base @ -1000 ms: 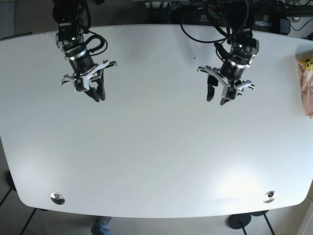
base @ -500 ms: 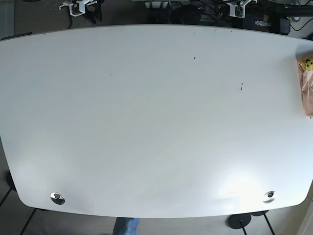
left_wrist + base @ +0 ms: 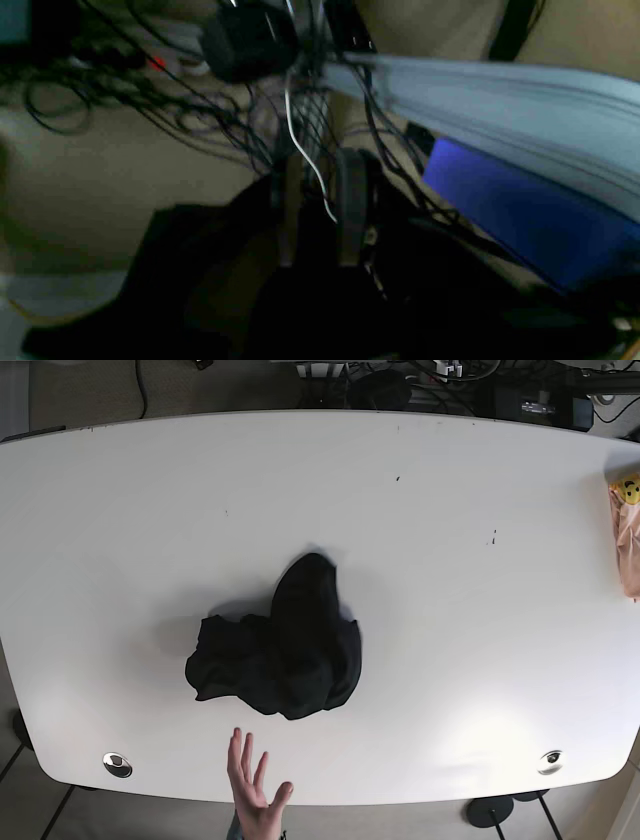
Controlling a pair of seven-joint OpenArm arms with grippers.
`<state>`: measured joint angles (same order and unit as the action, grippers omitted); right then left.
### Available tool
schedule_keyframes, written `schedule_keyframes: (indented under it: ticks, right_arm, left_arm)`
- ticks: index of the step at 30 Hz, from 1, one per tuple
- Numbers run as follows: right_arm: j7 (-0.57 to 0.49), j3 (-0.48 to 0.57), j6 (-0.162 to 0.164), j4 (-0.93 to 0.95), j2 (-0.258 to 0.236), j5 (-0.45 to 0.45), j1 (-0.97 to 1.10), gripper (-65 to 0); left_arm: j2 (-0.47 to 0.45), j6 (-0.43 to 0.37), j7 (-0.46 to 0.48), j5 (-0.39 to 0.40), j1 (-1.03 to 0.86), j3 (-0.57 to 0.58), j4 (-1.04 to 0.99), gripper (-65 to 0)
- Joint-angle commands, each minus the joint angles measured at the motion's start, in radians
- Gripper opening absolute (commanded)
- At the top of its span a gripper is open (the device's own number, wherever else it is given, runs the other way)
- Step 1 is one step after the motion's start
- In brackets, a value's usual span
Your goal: Fold the T-shirt properly
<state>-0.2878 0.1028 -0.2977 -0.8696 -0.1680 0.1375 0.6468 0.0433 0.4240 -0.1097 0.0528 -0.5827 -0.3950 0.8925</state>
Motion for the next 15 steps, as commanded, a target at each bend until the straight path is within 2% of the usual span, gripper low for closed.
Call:
schedule_keyframes:
  ticks: [1,5,8,12,15]
  right_arm:
    - [-0.034,-0.002,-0.008,0.077,-0.008,0.009,-0.037,-56.4]
    - [-0.061,-0.002,-0.008,0.258,-0.006,0.009,-0.167,-56.4]
    - [-0.061,-0.005,-0.008,0.267,0.003,0.009,-0.189,-56.4]
    - [-0.061,-0.008,-0.008,0.099,-0.011,0.009,-0.06,-56.4]
    - [-0.06,-0.008,-0.008,-0.102,-0.038,0.011,0.103,-56.4]
  left_arm:
    - [-0.013,-0.06,0.066,0.002,0.037,0.009,-0.095,-54.6]
    - [-0.062,-0.201,0.206,-0.046,0.186,0.101,-0.407,-54.6]
    - [-0.073,-0.212,0.278,-0.051,0.244,0.14,-0.528,-54.6]
    - [-0.067,-0.212,0.278,-0.051,0.115,0.21,-0.349,-54.7]
    - [-0.067,-0.212,0.278,-0.049,-0.093,0.258,-0.029,-54.7]
